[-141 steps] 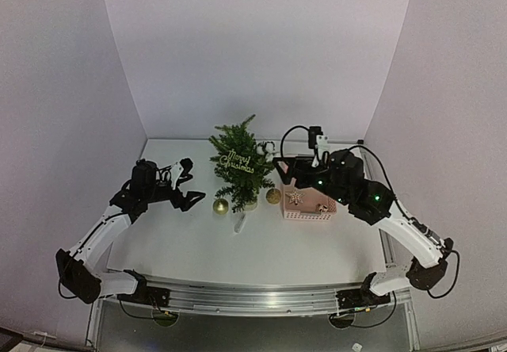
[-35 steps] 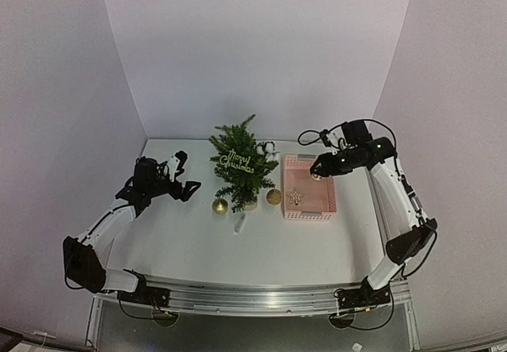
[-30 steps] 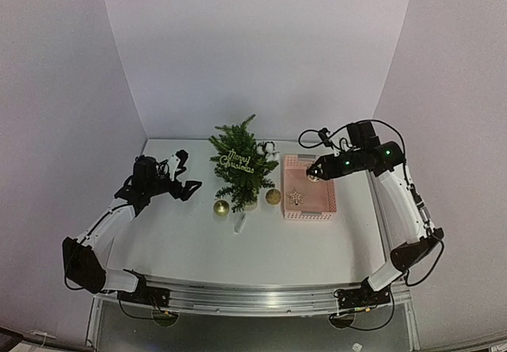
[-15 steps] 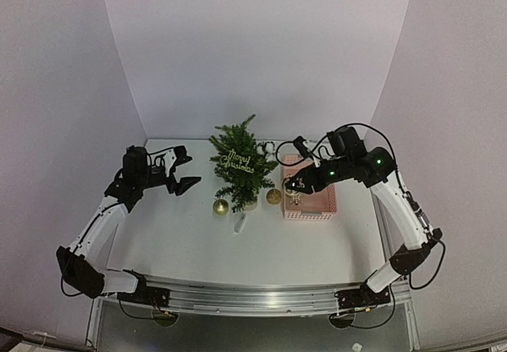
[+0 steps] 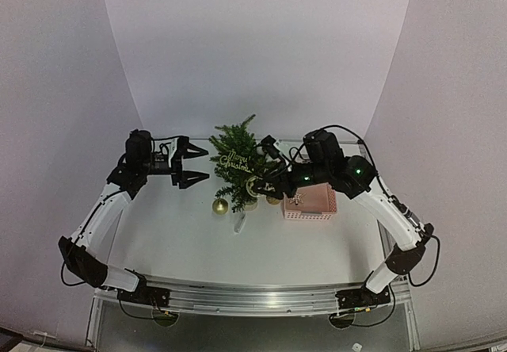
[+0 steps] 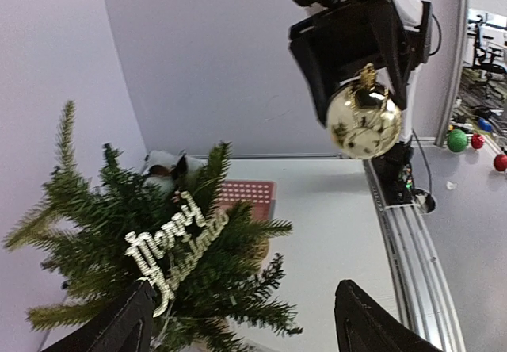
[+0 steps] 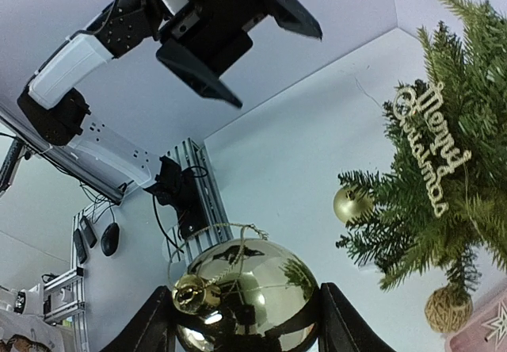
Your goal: Decorate the small christmas tree
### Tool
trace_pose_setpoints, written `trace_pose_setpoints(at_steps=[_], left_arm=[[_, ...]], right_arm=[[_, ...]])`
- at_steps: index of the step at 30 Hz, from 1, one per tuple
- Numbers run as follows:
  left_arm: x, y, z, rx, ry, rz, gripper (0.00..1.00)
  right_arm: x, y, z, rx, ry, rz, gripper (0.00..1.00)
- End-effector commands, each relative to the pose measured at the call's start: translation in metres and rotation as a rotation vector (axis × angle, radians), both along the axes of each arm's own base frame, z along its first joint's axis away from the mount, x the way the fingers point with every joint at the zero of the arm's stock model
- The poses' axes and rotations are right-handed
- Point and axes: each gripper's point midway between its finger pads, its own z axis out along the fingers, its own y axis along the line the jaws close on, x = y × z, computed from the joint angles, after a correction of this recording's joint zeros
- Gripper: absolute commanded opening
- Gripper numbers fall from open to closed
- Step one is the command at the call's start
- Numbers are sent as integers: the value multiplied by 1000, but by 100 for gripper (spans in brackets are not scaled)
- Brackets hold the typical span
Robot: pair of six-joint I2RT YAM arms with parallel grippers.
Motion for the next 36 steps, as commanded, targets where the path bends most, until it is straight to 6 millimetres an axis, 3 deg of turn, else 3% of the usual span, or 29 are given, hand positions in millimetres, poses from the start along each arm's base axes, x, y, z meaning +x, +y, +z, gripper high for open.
trace_pose_setpoints(at_steps=[1,9,12,16,34,36], left_arm=[[-28,-19,25,-51,-112,-156,74],[-37,-32,32,-105,-426,-199,56],[-39,-36,25,-93,-383,-227,48],[-39,-39,17,-78,-325,-250,50],[-28,-48,22,-99,-327,-199,36],[-28,-49,21,-100,-323,-196,30]], right_arm=[[14,28,15,85,-68,26,39],[27,42,7,96,-75,5,36],[30,46,7,113,-80,4,35],[34,50,6,118,-91,2,34],[38,58,3,126,-105,23,31],[38,58,3,127,-106,25,31]])
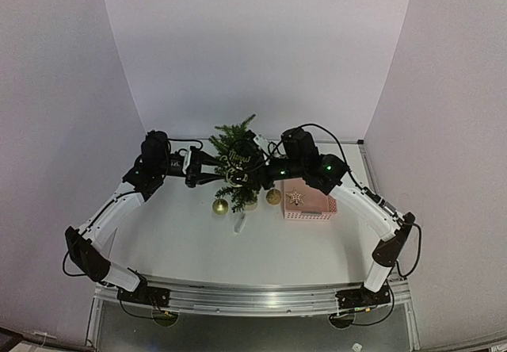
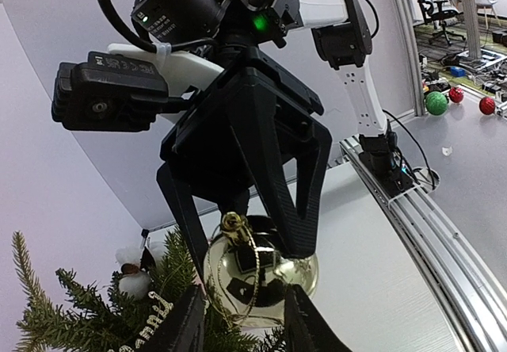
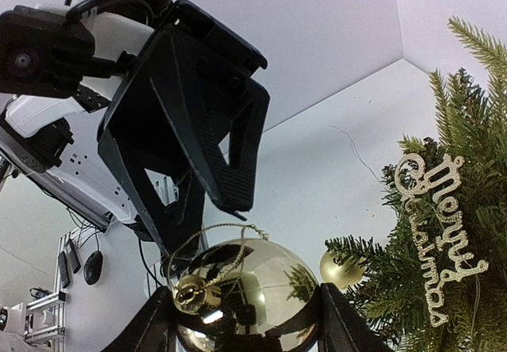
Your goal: Decorate the small christmas tree
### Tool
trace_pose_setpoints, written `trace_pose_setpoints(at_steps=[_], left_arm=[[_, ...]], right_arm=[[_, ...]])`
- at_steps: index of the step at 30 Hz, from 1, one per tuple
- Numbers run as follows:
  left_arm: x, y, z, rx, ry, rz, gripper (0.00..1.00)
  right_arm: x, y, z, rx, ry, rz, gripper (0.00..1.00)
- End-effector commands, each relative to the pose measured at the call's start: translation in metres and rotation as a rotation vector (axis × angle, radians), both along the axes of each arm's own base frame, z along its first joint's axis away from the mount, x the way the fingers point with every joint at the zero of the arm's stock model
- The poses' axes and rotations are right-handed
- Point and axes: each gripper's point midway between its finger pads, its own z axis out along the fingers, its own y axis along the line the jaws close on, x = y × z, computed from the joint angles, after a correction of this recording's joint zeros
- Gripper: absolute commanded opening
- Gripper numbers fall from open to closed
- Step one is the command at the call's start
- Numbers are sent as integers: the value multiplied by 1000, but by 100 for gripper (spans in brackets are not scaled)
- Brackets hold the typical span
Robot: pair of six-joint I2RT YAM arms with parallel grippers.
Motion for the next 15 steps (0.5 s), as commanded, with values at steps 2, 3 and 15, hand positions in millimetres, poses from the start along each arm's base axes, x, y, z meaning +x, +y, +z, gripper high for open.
trace_pose_setpoints(at_steps=[2,3,15], left_arm=[[2,-2,12,-30,-21,18,23],[3,-2,12,-30,-21,24,19],[21,2,26,-71,24,161,0]], right_arm=[[-1,6,20,52,-50,22,31],[-2,6,21,53,-51,23,31],[-4,-1,15,38,-38,6,29]])
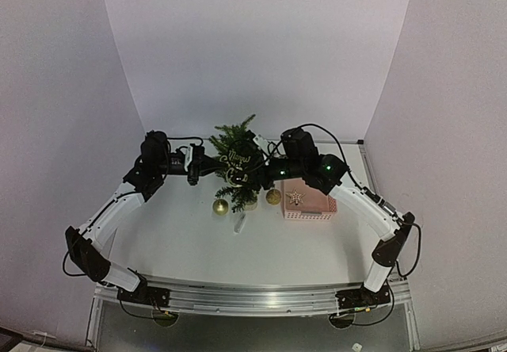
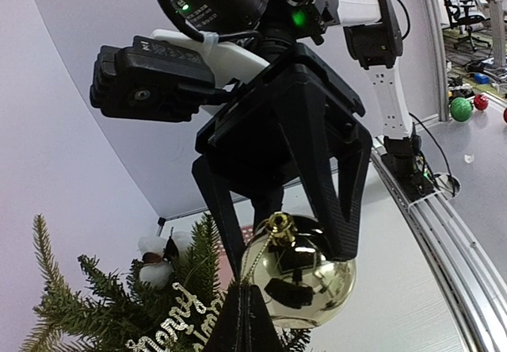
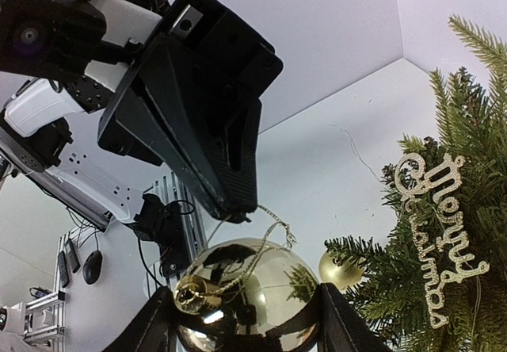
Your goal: Decorate the small christmas tree
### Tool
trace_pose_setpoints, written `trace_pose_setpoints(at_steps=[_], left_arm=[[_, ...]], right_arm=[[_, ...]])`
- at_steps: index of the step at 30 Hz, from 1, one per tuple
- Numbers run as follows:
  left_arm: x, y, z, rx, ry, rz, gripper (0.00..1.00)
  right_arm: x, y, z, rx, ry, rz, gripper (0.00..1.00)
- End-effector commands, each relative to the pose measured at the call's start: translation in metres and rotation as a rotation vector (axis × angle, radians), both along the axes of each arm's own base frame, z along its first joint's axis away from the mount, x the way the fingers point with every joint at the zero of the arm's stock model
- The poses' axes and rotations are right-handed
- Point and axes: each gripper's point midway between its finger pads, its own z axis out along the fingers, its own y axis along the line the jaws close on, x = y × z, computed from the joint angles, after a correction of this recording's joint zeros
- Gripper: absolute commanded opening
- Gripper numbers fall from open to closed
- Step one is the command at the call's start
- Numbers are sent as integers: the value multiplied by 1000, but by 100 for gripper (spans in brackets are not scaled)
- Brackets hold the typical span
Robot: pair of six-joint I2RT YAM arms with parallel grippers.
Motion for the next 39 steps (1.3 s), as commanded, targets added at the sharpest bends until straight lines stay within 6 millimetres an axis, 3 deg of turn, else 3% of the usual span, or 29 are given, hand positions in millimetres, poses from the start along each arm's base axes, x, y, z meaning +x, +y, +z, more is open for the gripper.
trace_pose_setpoints(at_steps=[1,4,12,22,29,33,39], left_arm=[[7,4,25,-66,6,81,0],[4,6,22,-48,49,83,0],[7,7,-17,78,257,122,0],[-6,-8,-37,156,329,88,0],[-15,-16,-48,210,363,79,0],[-19,-21,-51,231,369,77,0],[-11,-18,-53,287,316,141,0]], right_arm=[[-5,-3,15,38,-33,2,29],[-8,-6,7,26,4,-3,30],[-19,-13,-37,-46,157,-43,31],[-22,-26,-55,-99,142,-104,61],[-21,-34,-56,-109,119,-133,71],[-22,-32,-52,-98,117,-124,70],[-16,-23,-28,-45,28,-140,52]])
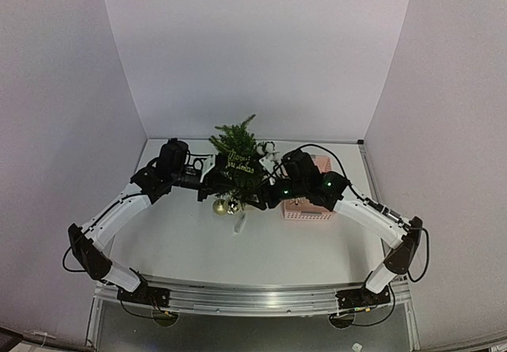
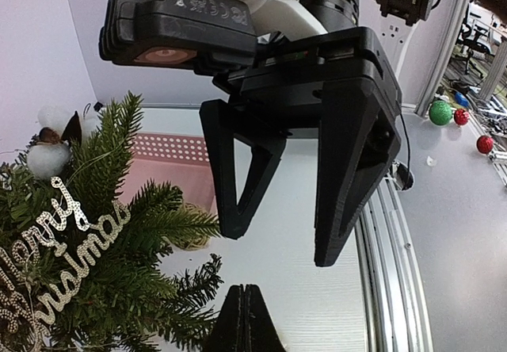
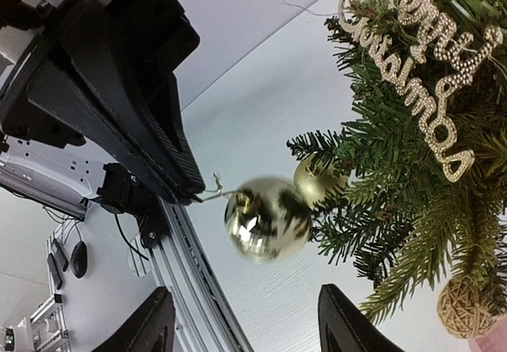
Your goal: Decorate the small christmas tree
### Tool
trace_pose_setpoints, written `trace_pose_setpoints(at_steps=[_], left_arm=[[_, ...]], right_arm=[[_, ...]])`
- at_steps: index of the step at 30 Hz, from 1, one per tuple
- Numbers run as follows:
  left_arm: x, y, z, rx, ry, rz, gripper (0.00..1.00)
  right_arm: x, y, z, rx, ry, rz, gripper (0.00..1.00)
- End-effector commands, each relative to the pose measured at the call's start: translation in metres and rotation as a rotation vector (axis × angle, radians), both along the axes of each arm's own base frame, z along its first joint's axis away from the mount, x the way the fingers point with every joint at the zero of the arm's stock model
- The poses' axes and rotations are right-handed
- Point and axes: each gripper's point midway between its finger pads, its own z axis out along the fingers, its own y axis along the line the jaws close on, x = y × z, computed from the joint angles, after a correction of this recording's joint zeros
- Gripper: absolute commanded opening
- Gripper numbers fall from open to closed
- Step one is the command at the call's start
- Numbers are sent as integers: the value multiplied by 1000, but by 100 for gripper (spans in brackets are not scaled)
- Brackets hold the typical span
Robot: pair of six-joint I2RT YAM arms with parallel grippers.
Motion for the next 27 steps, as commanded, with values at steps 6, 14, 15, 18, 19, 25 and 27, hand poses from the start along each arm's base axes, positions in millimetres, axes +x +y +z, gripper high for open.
trace_pose_setpoints(at_steps=[6,14,15,18,19,25,27], left_arm=[[6,5,26,43,-87,37,0],[5,4,29,37,-48,44,0],[6,4,30,35,-50,45,0],[7,4,32,35,-59,49,0],[7,4,32,34,-60,50,0],[7,3,33,28,-57,50,0],[7,3,34,24,-59,46,0]], right_arm=[[3,9,51,126,-215,24,40],[11,22,62,180,-296,48,39],[12,24,61,180,-301,49,39],[15,28,61,179,-313,54,37],[15,29,61,180,-312,59,37],[12,34,49,172,-287,91,37],[13,33,44,163,-281,88,37]])
